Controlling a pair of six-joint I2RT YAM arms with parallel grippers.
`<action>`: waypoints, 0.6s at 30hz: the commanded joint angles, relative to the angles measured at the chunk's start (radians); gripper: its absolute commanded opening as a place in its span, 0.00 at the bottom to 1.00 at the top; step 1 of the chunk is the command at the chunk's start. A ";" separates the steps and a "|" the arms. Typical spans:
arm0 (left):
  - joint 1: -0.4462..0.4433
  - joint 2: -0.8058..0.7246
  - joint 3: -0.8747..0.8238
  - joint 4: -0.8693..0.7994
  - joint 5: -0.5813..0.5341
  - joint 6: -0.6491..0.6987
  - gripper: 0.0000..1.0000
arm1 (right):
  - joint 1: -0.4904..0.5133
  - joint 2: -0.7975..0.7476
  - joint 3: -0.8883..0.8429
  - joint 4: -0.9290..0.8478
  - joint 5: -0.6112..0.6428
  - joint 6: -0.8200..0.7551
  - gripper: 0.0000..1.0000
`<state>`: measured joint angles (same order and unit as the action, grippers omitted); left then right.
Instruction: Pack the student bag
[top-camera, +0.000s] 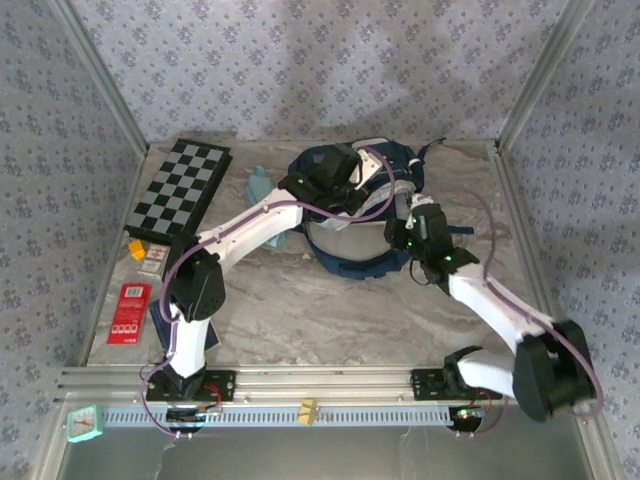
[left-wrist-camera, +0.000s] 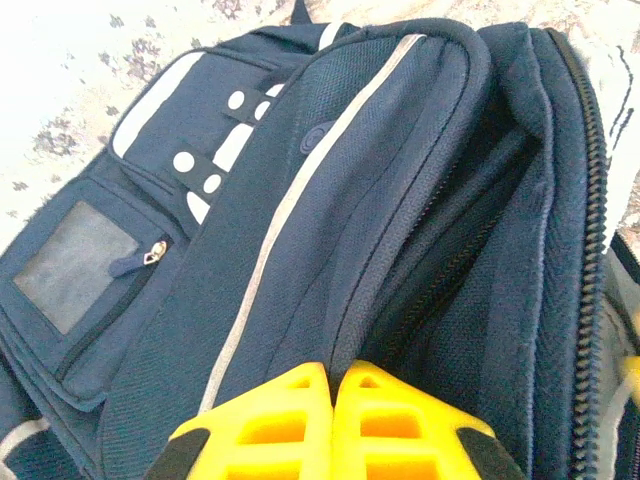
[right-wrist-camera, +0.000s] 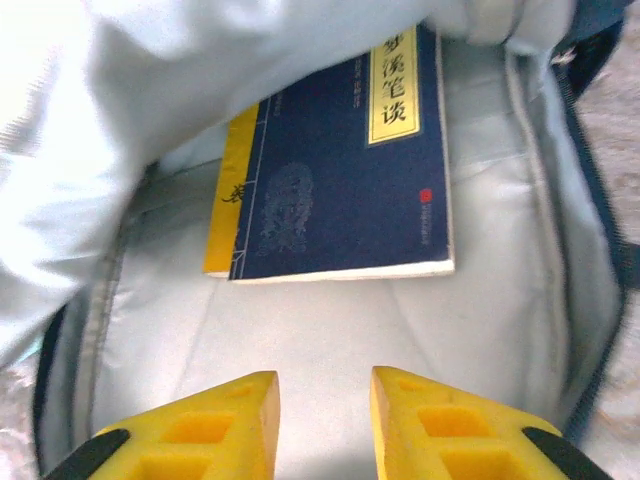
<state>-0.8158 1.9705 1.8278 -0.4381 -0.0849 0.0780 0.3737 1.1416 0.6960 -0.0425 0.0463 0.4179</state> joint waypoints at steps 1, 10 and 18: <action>0.014 -0.077 -0.021 0.020 0.026 -0.078 0.00 | -0.020 -0.118 0.016 -0.275 0.035 0.022 0.33; 0.016 -0.180 -0.200 0.032 0.167 -0.264 0.35 | -0.039 -0.157 0.143 -0.509 -0.183 0.029 0.35; 0.077 -0.479 -0.555 0.057 0.081 -0.475 0.64 | 0.097 -0.015 0.211 -0.512 -0.181 0.032 0.45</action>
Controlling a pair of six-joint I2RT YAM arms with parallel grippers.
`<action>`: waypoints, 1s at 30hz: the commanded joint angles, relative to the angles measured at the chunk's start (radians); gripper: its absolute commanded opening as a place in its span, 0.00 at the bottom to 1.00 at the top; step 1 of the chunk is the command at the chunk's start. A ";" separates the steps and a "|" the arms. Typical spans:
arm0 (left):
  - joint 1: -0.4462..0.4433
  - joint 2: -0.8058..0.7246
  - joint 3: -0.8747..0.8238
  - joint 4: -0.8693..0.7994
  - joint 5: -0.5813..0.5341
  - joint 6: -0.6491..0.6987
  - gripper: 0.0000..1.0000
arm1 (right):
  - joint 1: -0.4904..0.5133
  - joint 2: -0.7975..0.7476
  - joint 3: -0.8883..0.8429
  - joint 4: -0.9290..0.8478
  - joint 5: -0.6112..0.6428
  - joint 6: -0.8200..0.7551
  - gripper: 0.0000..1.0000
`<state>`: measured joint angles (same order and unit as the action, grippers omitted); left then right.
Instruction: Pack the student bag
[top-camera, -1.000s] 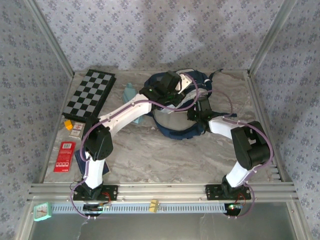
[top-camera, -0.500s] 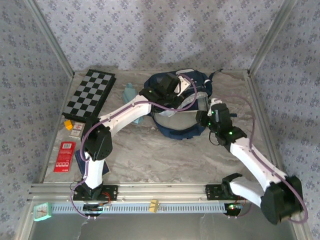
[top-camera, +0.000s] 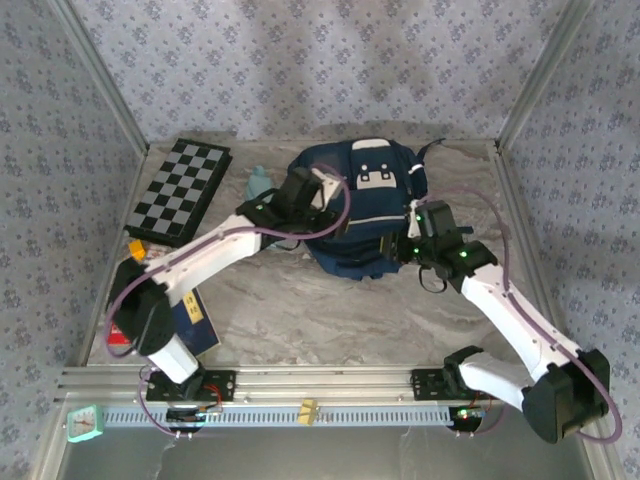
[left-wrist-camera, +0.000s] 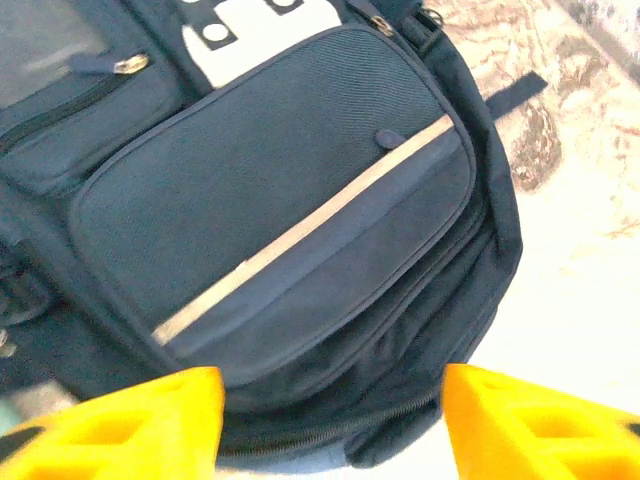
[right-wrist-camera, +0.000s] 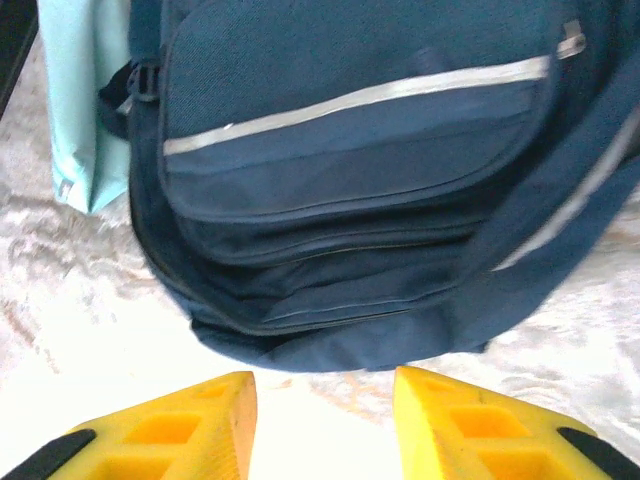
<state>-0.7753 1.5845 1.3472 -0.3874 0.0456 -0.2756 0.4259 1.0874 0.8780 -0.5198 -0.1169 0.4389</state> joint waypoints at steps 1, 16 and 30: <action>0.056 -0.139 -0.120 -0.011 -0.082 -0.152 0.66 | 0.071 0.058 0.026 -0.011 -0.021 0.022 0.46; 0.544 -0.634 -0.548 -0.416 -0.302 -0.490 1.00 | 0.386 0.432 0.153 0.243 0.005 0.077 0.70; 0.980 -0.663 -0.767 -0.450 -0.262 -0.590 1.00 | 0.417 0.639 0.294 0.265 -0.070 0.089 0.76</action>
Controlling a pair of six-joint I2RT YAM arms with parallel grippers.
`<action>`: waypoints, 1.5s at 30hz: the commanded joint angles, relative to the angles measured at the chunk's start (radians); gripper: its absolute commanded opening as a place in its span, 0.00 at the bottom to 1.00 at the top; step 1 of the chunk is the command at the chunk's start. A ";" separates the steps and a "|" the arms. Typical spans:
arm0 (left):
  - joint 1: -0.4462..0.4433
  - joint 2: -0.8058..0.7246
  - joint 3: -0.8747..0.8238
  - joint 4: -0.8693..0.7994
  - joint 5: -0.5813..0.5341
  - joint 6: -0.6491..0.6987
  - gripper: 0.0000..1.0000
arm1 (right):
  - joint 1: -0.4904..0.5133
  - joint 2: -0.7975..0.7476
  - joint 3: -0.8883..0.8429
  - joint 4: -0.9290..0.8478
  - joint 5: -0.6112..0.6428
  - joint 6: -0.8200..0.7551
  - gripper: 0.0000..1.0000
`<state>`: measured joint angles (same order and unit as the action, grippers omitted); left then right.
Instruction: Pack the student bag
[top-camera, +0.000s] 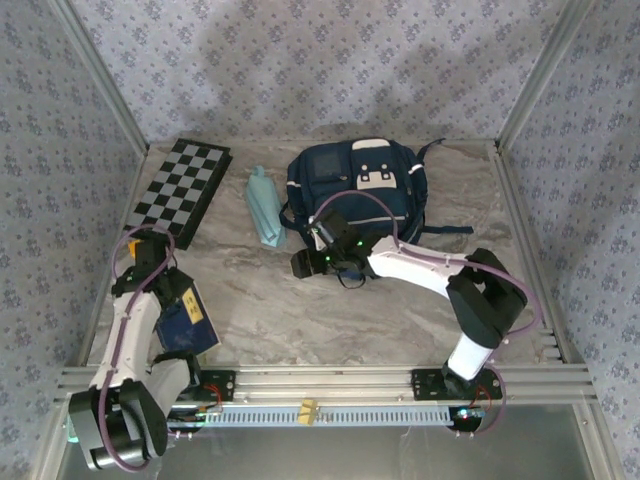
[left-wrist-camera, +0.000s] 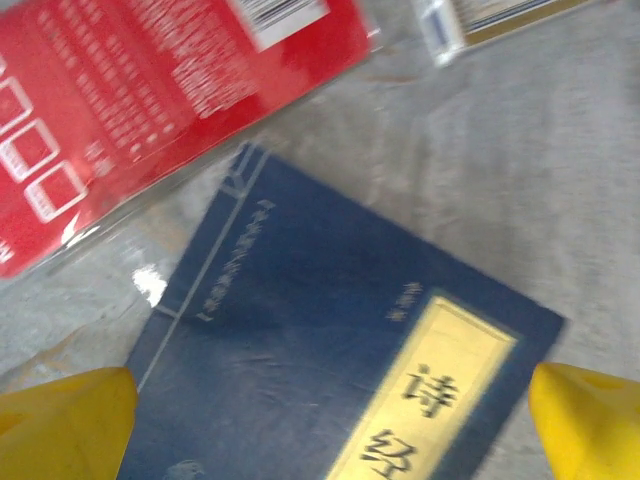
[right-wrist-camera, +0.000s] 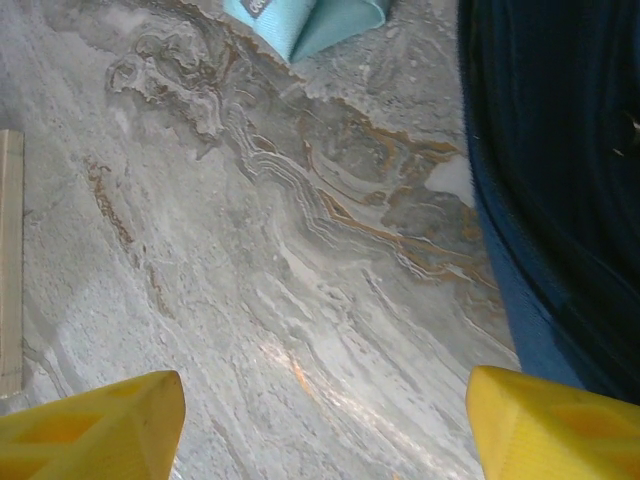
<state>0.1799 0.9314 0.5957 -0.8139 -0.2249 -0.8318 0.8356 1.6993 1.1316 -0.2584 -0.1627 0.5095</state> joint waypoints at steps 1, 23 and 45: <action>0.026 -0.018 -0.030 -0.019 -0.004 -0.039 1.00 | 0.008 0.034 0.046 0.003 -0.029 0.021 0.76; 0.148 0.053 -0.178 0.129 0.245 -0.039 1.00 | 0.007 0.068 0.053 -0.009 -0.019 0.032 0.76; -0.333 0.155 -0.094 0.359 0.185 -0.186 0.99 | -0.028 0.064 0.034 -0.026 -0.033 0.060 0.75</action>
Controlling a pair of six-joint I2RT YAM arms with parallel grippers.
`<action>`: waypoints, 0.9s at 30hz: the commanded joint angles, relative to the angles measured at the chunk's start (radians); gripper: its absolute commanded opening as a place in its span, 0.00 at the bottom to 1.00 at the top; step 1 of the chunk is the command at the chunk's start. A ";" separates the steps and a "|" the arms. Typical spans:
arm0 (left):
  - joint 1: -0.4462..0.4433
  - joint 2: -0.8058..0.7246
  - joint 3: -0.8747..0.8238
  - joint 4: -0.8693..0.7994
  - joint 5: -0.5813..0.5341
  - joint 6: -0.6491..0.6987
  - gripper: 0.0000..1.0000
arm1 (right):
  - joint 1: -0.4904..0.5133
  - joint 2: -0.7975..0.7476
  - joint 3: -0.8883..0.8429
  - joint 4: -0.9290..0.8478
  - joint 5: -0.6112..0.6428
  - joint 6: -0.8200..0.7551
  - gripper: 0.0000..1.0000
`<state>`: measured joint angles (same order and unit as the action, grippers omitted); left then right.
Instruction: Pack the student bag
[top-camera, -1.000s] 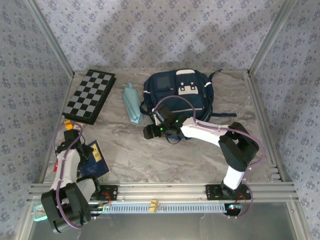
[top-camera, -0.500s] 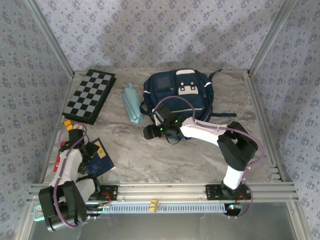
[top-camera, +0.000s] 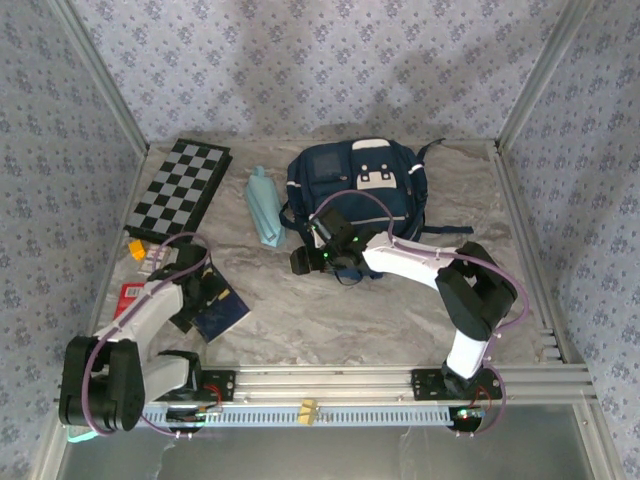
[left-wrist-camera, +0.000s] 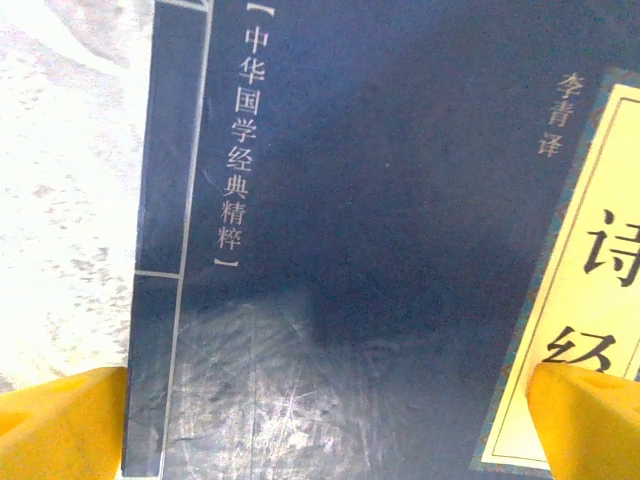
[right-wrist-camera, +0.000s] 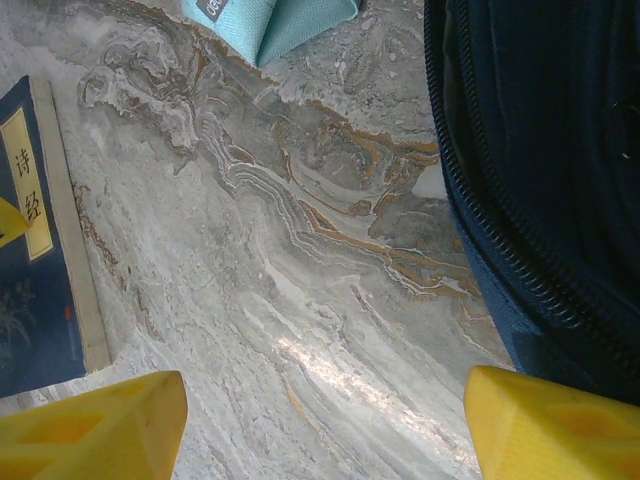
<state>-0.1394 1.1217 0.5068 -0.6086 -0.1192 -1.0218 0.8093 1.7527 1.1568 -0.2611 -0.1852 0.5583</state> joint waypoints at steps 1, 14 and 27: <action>-0.004 -0.059 -0.015 0.148 0.065 0.012 0.98 | -0.003 0.012 0.006 -0.023 -0.011 0.011 0.75; 0.050 0.031 0.024 0.279 0.200 0.171 0.92 | -0.006 0.020 0.018 -0.031 -0.017 0.011 0.75; -0.081 0.088 0.088 0.443 0.280 0.272 0.85 | 0.023 0.089 0.099 -0.036 -0.034 0.111 0.72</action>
<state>-0.2165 1.2098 0.5579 -0.2211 0.1265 -0.8062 0.8146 1.8008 1.1904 -0.2695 -0.2096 0.6159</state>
